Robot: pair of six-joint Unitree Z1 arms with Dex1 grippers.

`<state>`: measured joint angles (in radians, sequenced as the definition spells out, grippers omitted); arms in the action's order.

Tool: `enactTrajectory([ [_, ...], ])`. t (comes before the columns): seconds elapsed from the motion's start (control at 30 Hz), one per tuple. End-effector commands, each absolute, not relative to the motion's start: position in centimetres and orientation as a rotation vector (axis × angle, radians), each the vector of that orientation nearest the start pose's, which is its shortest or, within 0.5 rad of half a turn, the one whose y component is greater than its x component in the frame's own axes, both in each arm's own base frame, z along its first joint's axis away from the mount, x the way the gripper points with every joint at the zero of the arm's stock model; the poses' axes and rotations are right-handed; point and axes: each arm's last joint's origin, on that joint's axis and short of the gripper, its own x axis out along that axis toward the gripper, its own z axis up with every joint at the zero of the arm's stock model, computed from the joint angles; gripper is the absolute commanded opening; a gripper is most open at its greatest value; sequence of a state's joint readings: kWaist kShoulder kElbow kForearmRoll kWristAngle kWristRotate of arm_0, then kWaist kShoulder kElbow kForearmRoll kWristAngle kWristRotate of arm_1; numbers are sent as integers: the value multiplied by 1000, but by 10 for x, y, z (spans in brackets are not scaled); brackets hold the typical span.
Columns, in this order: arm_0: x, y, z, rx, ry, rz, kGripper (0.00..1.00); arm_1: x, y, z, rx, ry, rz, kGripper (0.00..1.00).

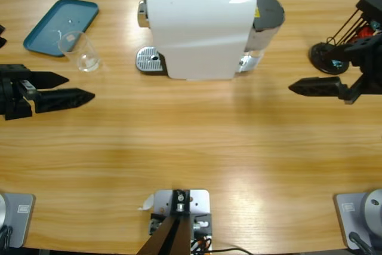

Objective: Pour coffee

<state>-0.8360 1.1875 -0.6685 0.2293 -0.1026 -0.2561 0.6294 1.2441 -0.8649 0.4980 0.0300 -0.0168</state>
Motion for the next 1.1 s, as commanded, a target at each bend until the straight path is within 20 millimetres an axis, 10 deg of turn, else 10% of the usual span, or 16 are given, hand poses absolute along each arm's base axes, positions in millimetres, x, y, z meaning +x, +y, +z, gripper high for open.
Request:
enactTrajectory([
  [0.03, 110, -127, 282, 168, 766, -782, 950, 143, 109, 288, -246, 857, 631, 872],
  [0.37, 119, -121, 286, 138, 776, -798, 950, 145, 111, 285, -253, 874, 628, 904],
  [0.53, 127, -128, 326, -122, 705, -983, 954, 146, 111, 284, -254, 878, 626, 903],
  [0.7, 172, -121, 330, -406, 706, -990, 775, 148, 113, 283, -257, 888, 626, 899],
  [1.1, 260, -157, 309, -710, 866, -959, 766, 147, 112, 284, -256, 884, 621, 895],
])
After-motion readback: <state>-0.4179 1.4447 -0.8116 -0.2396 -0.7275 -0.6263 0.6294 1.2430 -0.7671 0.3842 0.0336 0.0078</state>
